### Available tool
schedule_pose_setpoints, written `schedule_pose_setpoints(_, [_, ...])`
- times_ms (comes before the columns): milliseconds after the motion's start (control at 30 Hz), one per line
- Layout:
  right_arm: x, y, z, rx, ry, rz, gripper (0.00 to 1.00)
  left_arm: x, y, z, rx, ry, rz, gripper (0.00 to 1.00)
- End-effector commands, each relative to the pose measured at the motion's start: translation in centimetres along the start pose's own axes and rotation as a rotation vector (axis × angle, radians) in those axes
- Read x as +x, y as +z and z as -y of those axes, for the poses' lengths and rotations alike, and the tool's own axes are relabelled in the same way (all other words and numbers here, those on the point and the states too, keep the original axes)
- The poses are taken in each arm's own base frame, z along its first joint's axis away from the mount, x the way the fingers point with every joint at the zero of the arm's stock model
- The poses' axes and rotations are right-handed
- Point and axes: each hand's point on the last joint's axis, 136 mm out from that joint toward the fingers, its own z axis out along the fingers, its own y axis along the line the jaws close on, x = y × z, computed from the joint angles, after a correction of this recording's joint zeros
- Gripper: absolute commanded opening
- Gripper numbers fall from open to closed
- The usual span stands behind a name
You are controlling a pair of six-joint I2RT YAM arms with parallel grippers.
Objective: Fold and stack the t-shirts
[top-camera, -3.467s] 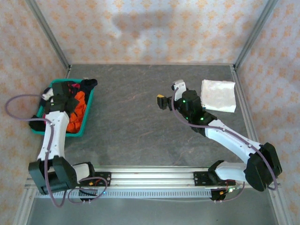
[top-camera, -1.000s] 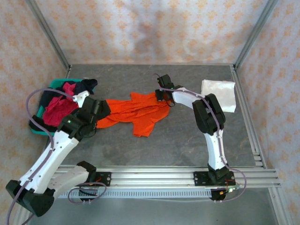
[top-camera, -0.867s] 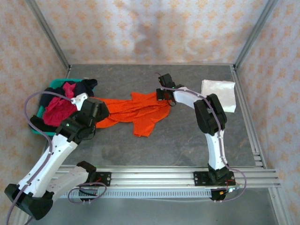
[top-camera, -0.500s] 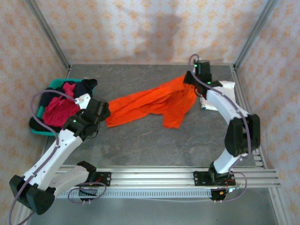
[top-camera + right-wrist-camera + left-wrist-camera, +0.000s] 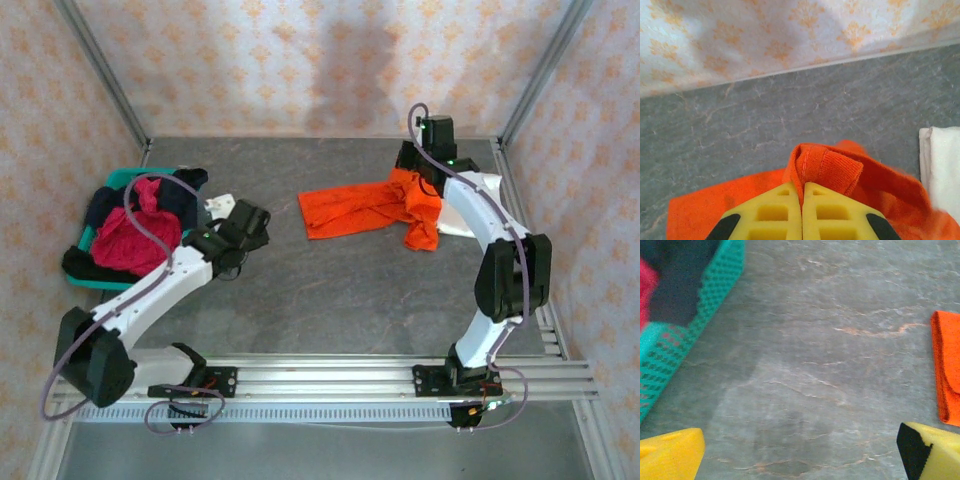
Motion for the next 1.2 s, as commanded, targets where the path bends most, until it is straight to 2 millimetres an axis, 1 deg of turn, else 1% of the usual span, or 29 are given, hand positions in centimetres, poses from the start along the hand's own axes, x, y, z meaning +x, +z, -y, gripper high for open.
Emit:
schedule_pose_setpoints(0, [-2.5,-1.7,-0.3,-0.008,-0.007,0.062,0.00,-1.0,1.0,4.0,0.066,-0.107,-0.004,0.99])
schedule_pose_setpoints(67, [-2.0,-1.8,-0.1,-0.004,-0.005,0.055,0.00,-0.4,2.0,6.3,0.071,-0.155,-0.053,0.92])
schedule_pose_setpoints(100, [-1.6,-1.9,0.0,-0.004,-0.005,0.050,0.00,-0.3,2.4,7.8,0.078,-0.179,-0.075,0.87])
schedule_pose_setpoints(200, [-0.7,-2.2,0.5,0.006,-0.004,0.043,0.00,0.7,4.0,11.6,0.085,-0.229,-0.160,0.80])
schedule_pose_setpoints(267, [-0.3,-2.5,0.9,0.015,-0.002,0.039,0.00,1.4,5.1,13.8,0.086,-0.261,-0.208,0.74])
schedule_pose_setpoints(333, [0.1,-2.7,1.2,0.018,0.000,0.036,0.00,2.0,6.3,15.6,0.096,-0.304,-0.251,0.69])
schedule_pose_setpoints(400, [0.4,-2.9,1.4,0.022,-0.001,0.033,0.00,2.7,7.6,17.1,0.098,-0.334,-0.282,0.66])
schedule_pose_setpoints(500, [0.7,-3.2,1.7,0.027,-0.004,0.030,0.00,2.9,8.6,18.7,0.102,-0.361,-0.307,0.63])
schedule_pose_setpoints(600, [0.9,-3.4,1.9,0.032,-0.007,0.027,0.00,3.4,9.8,19.7,0.087,-0.368,-0.328,0.55])
schedule_pose_setpoints(667, [1.0,-3.5,1.9,0.034,-0.009,0.025,0.00,3.8,10.5,19.9,0.069,-0.372,-0.345,0.51])
schedule_pose_setpoints(767, [1.1,-3.6,2.2,0.042,-0.013,0.027,0.00,4.6,11.3,20.1,0.054,-0.390,-0.365,0.49])
schedule_pose_setpoints(867, [1.0,-3.8,2.4,0.047,-0.016,0.030,0.00,4.8,12.1,19.8,0.031,-0.399,-0.367,0.47])
schedule_pose_setpoints(967, [1.0,-4.1,2.5,0.050,-0.015,0.033,0.00,5.1,12.8,19.4,0.014,-0.404,-0.381,0.41])
schedule_pose_setpoints(1033, [1.1,-4.1,2.6,0.052,-0.014,0.031,0.00,5.0,12.9,19.2,0.009,-0.405,-0.381,0.32])
schedule_pose_setpoints(1067, [1.2,-4.1,2.7,0.054,-0.013,0.030,0.00,4.9,13.0,19.2,0.010,-0.403,-0.382,0.25])
schedule_pose_setpoints(1167, [1.3,-4.3,2.8,0.060,-0.011,0.031,0.00,4.4,13.1,18.9,0.012,-0.407,-0.369,0.00])
